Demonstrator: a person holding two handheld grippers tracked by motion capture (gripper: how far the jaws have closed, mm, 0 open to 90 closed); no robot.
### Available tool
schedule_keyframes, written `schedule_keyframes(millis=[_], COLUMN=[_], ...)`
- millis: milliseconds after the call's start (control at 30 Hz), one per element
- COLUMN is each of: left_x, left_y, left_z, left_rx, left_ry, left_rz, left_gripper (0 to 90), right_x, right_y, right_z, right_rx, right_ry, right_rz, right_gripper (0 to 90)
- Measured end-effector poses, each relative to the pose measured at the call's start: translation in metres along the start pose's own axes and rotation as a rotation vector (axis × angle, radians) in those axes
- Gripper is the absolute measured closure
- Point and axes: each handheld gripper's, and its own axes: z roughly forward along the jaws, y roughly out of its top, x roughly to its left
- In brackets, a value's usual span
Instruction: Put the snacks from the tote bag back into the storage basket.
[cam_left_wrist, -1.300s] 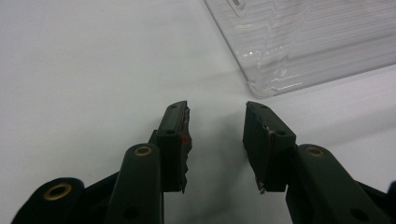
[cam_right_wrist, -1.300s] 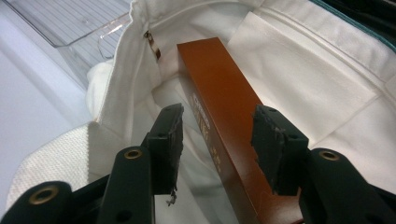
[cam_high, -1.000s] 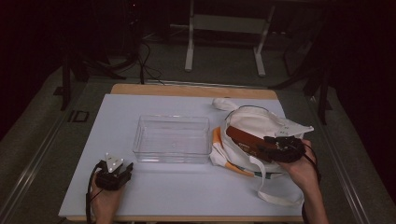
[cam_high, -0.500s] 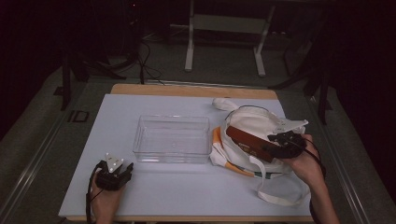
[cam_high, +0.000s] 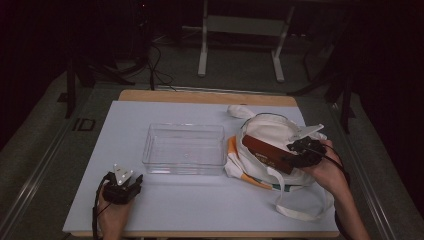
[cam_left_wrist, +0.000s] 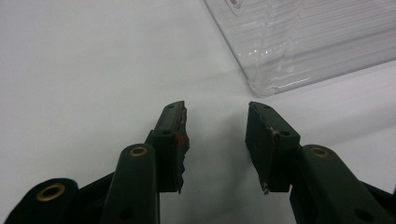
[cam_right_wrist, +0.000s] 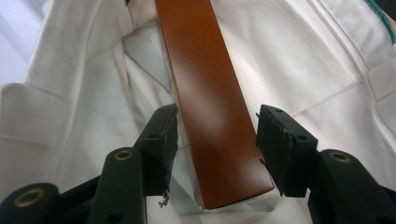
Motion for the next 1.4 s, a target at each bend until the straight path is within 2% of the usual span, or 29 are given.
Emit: schedule_keyframes(millis=[600, 1400], left_x=[0.0, 0.0], left_y=[0.0, 0.0], left_z=[0.0, 0.0], left_rx=[0.003, 0.005], left_ry=[-0.001, 0.002], left_rz=[0.003, 0.004], left_gripper=[58.5, 58.0], right_x=[-0.003, -0.014], right_y=[0.011, 0.011], right_z=[0.012, 0.023], right_rx=[0.112, 0.222], right_ry=[0.029, 0.059], right_rz=[-0.061, -0.076], right_gripper=[45.3, 37.4])
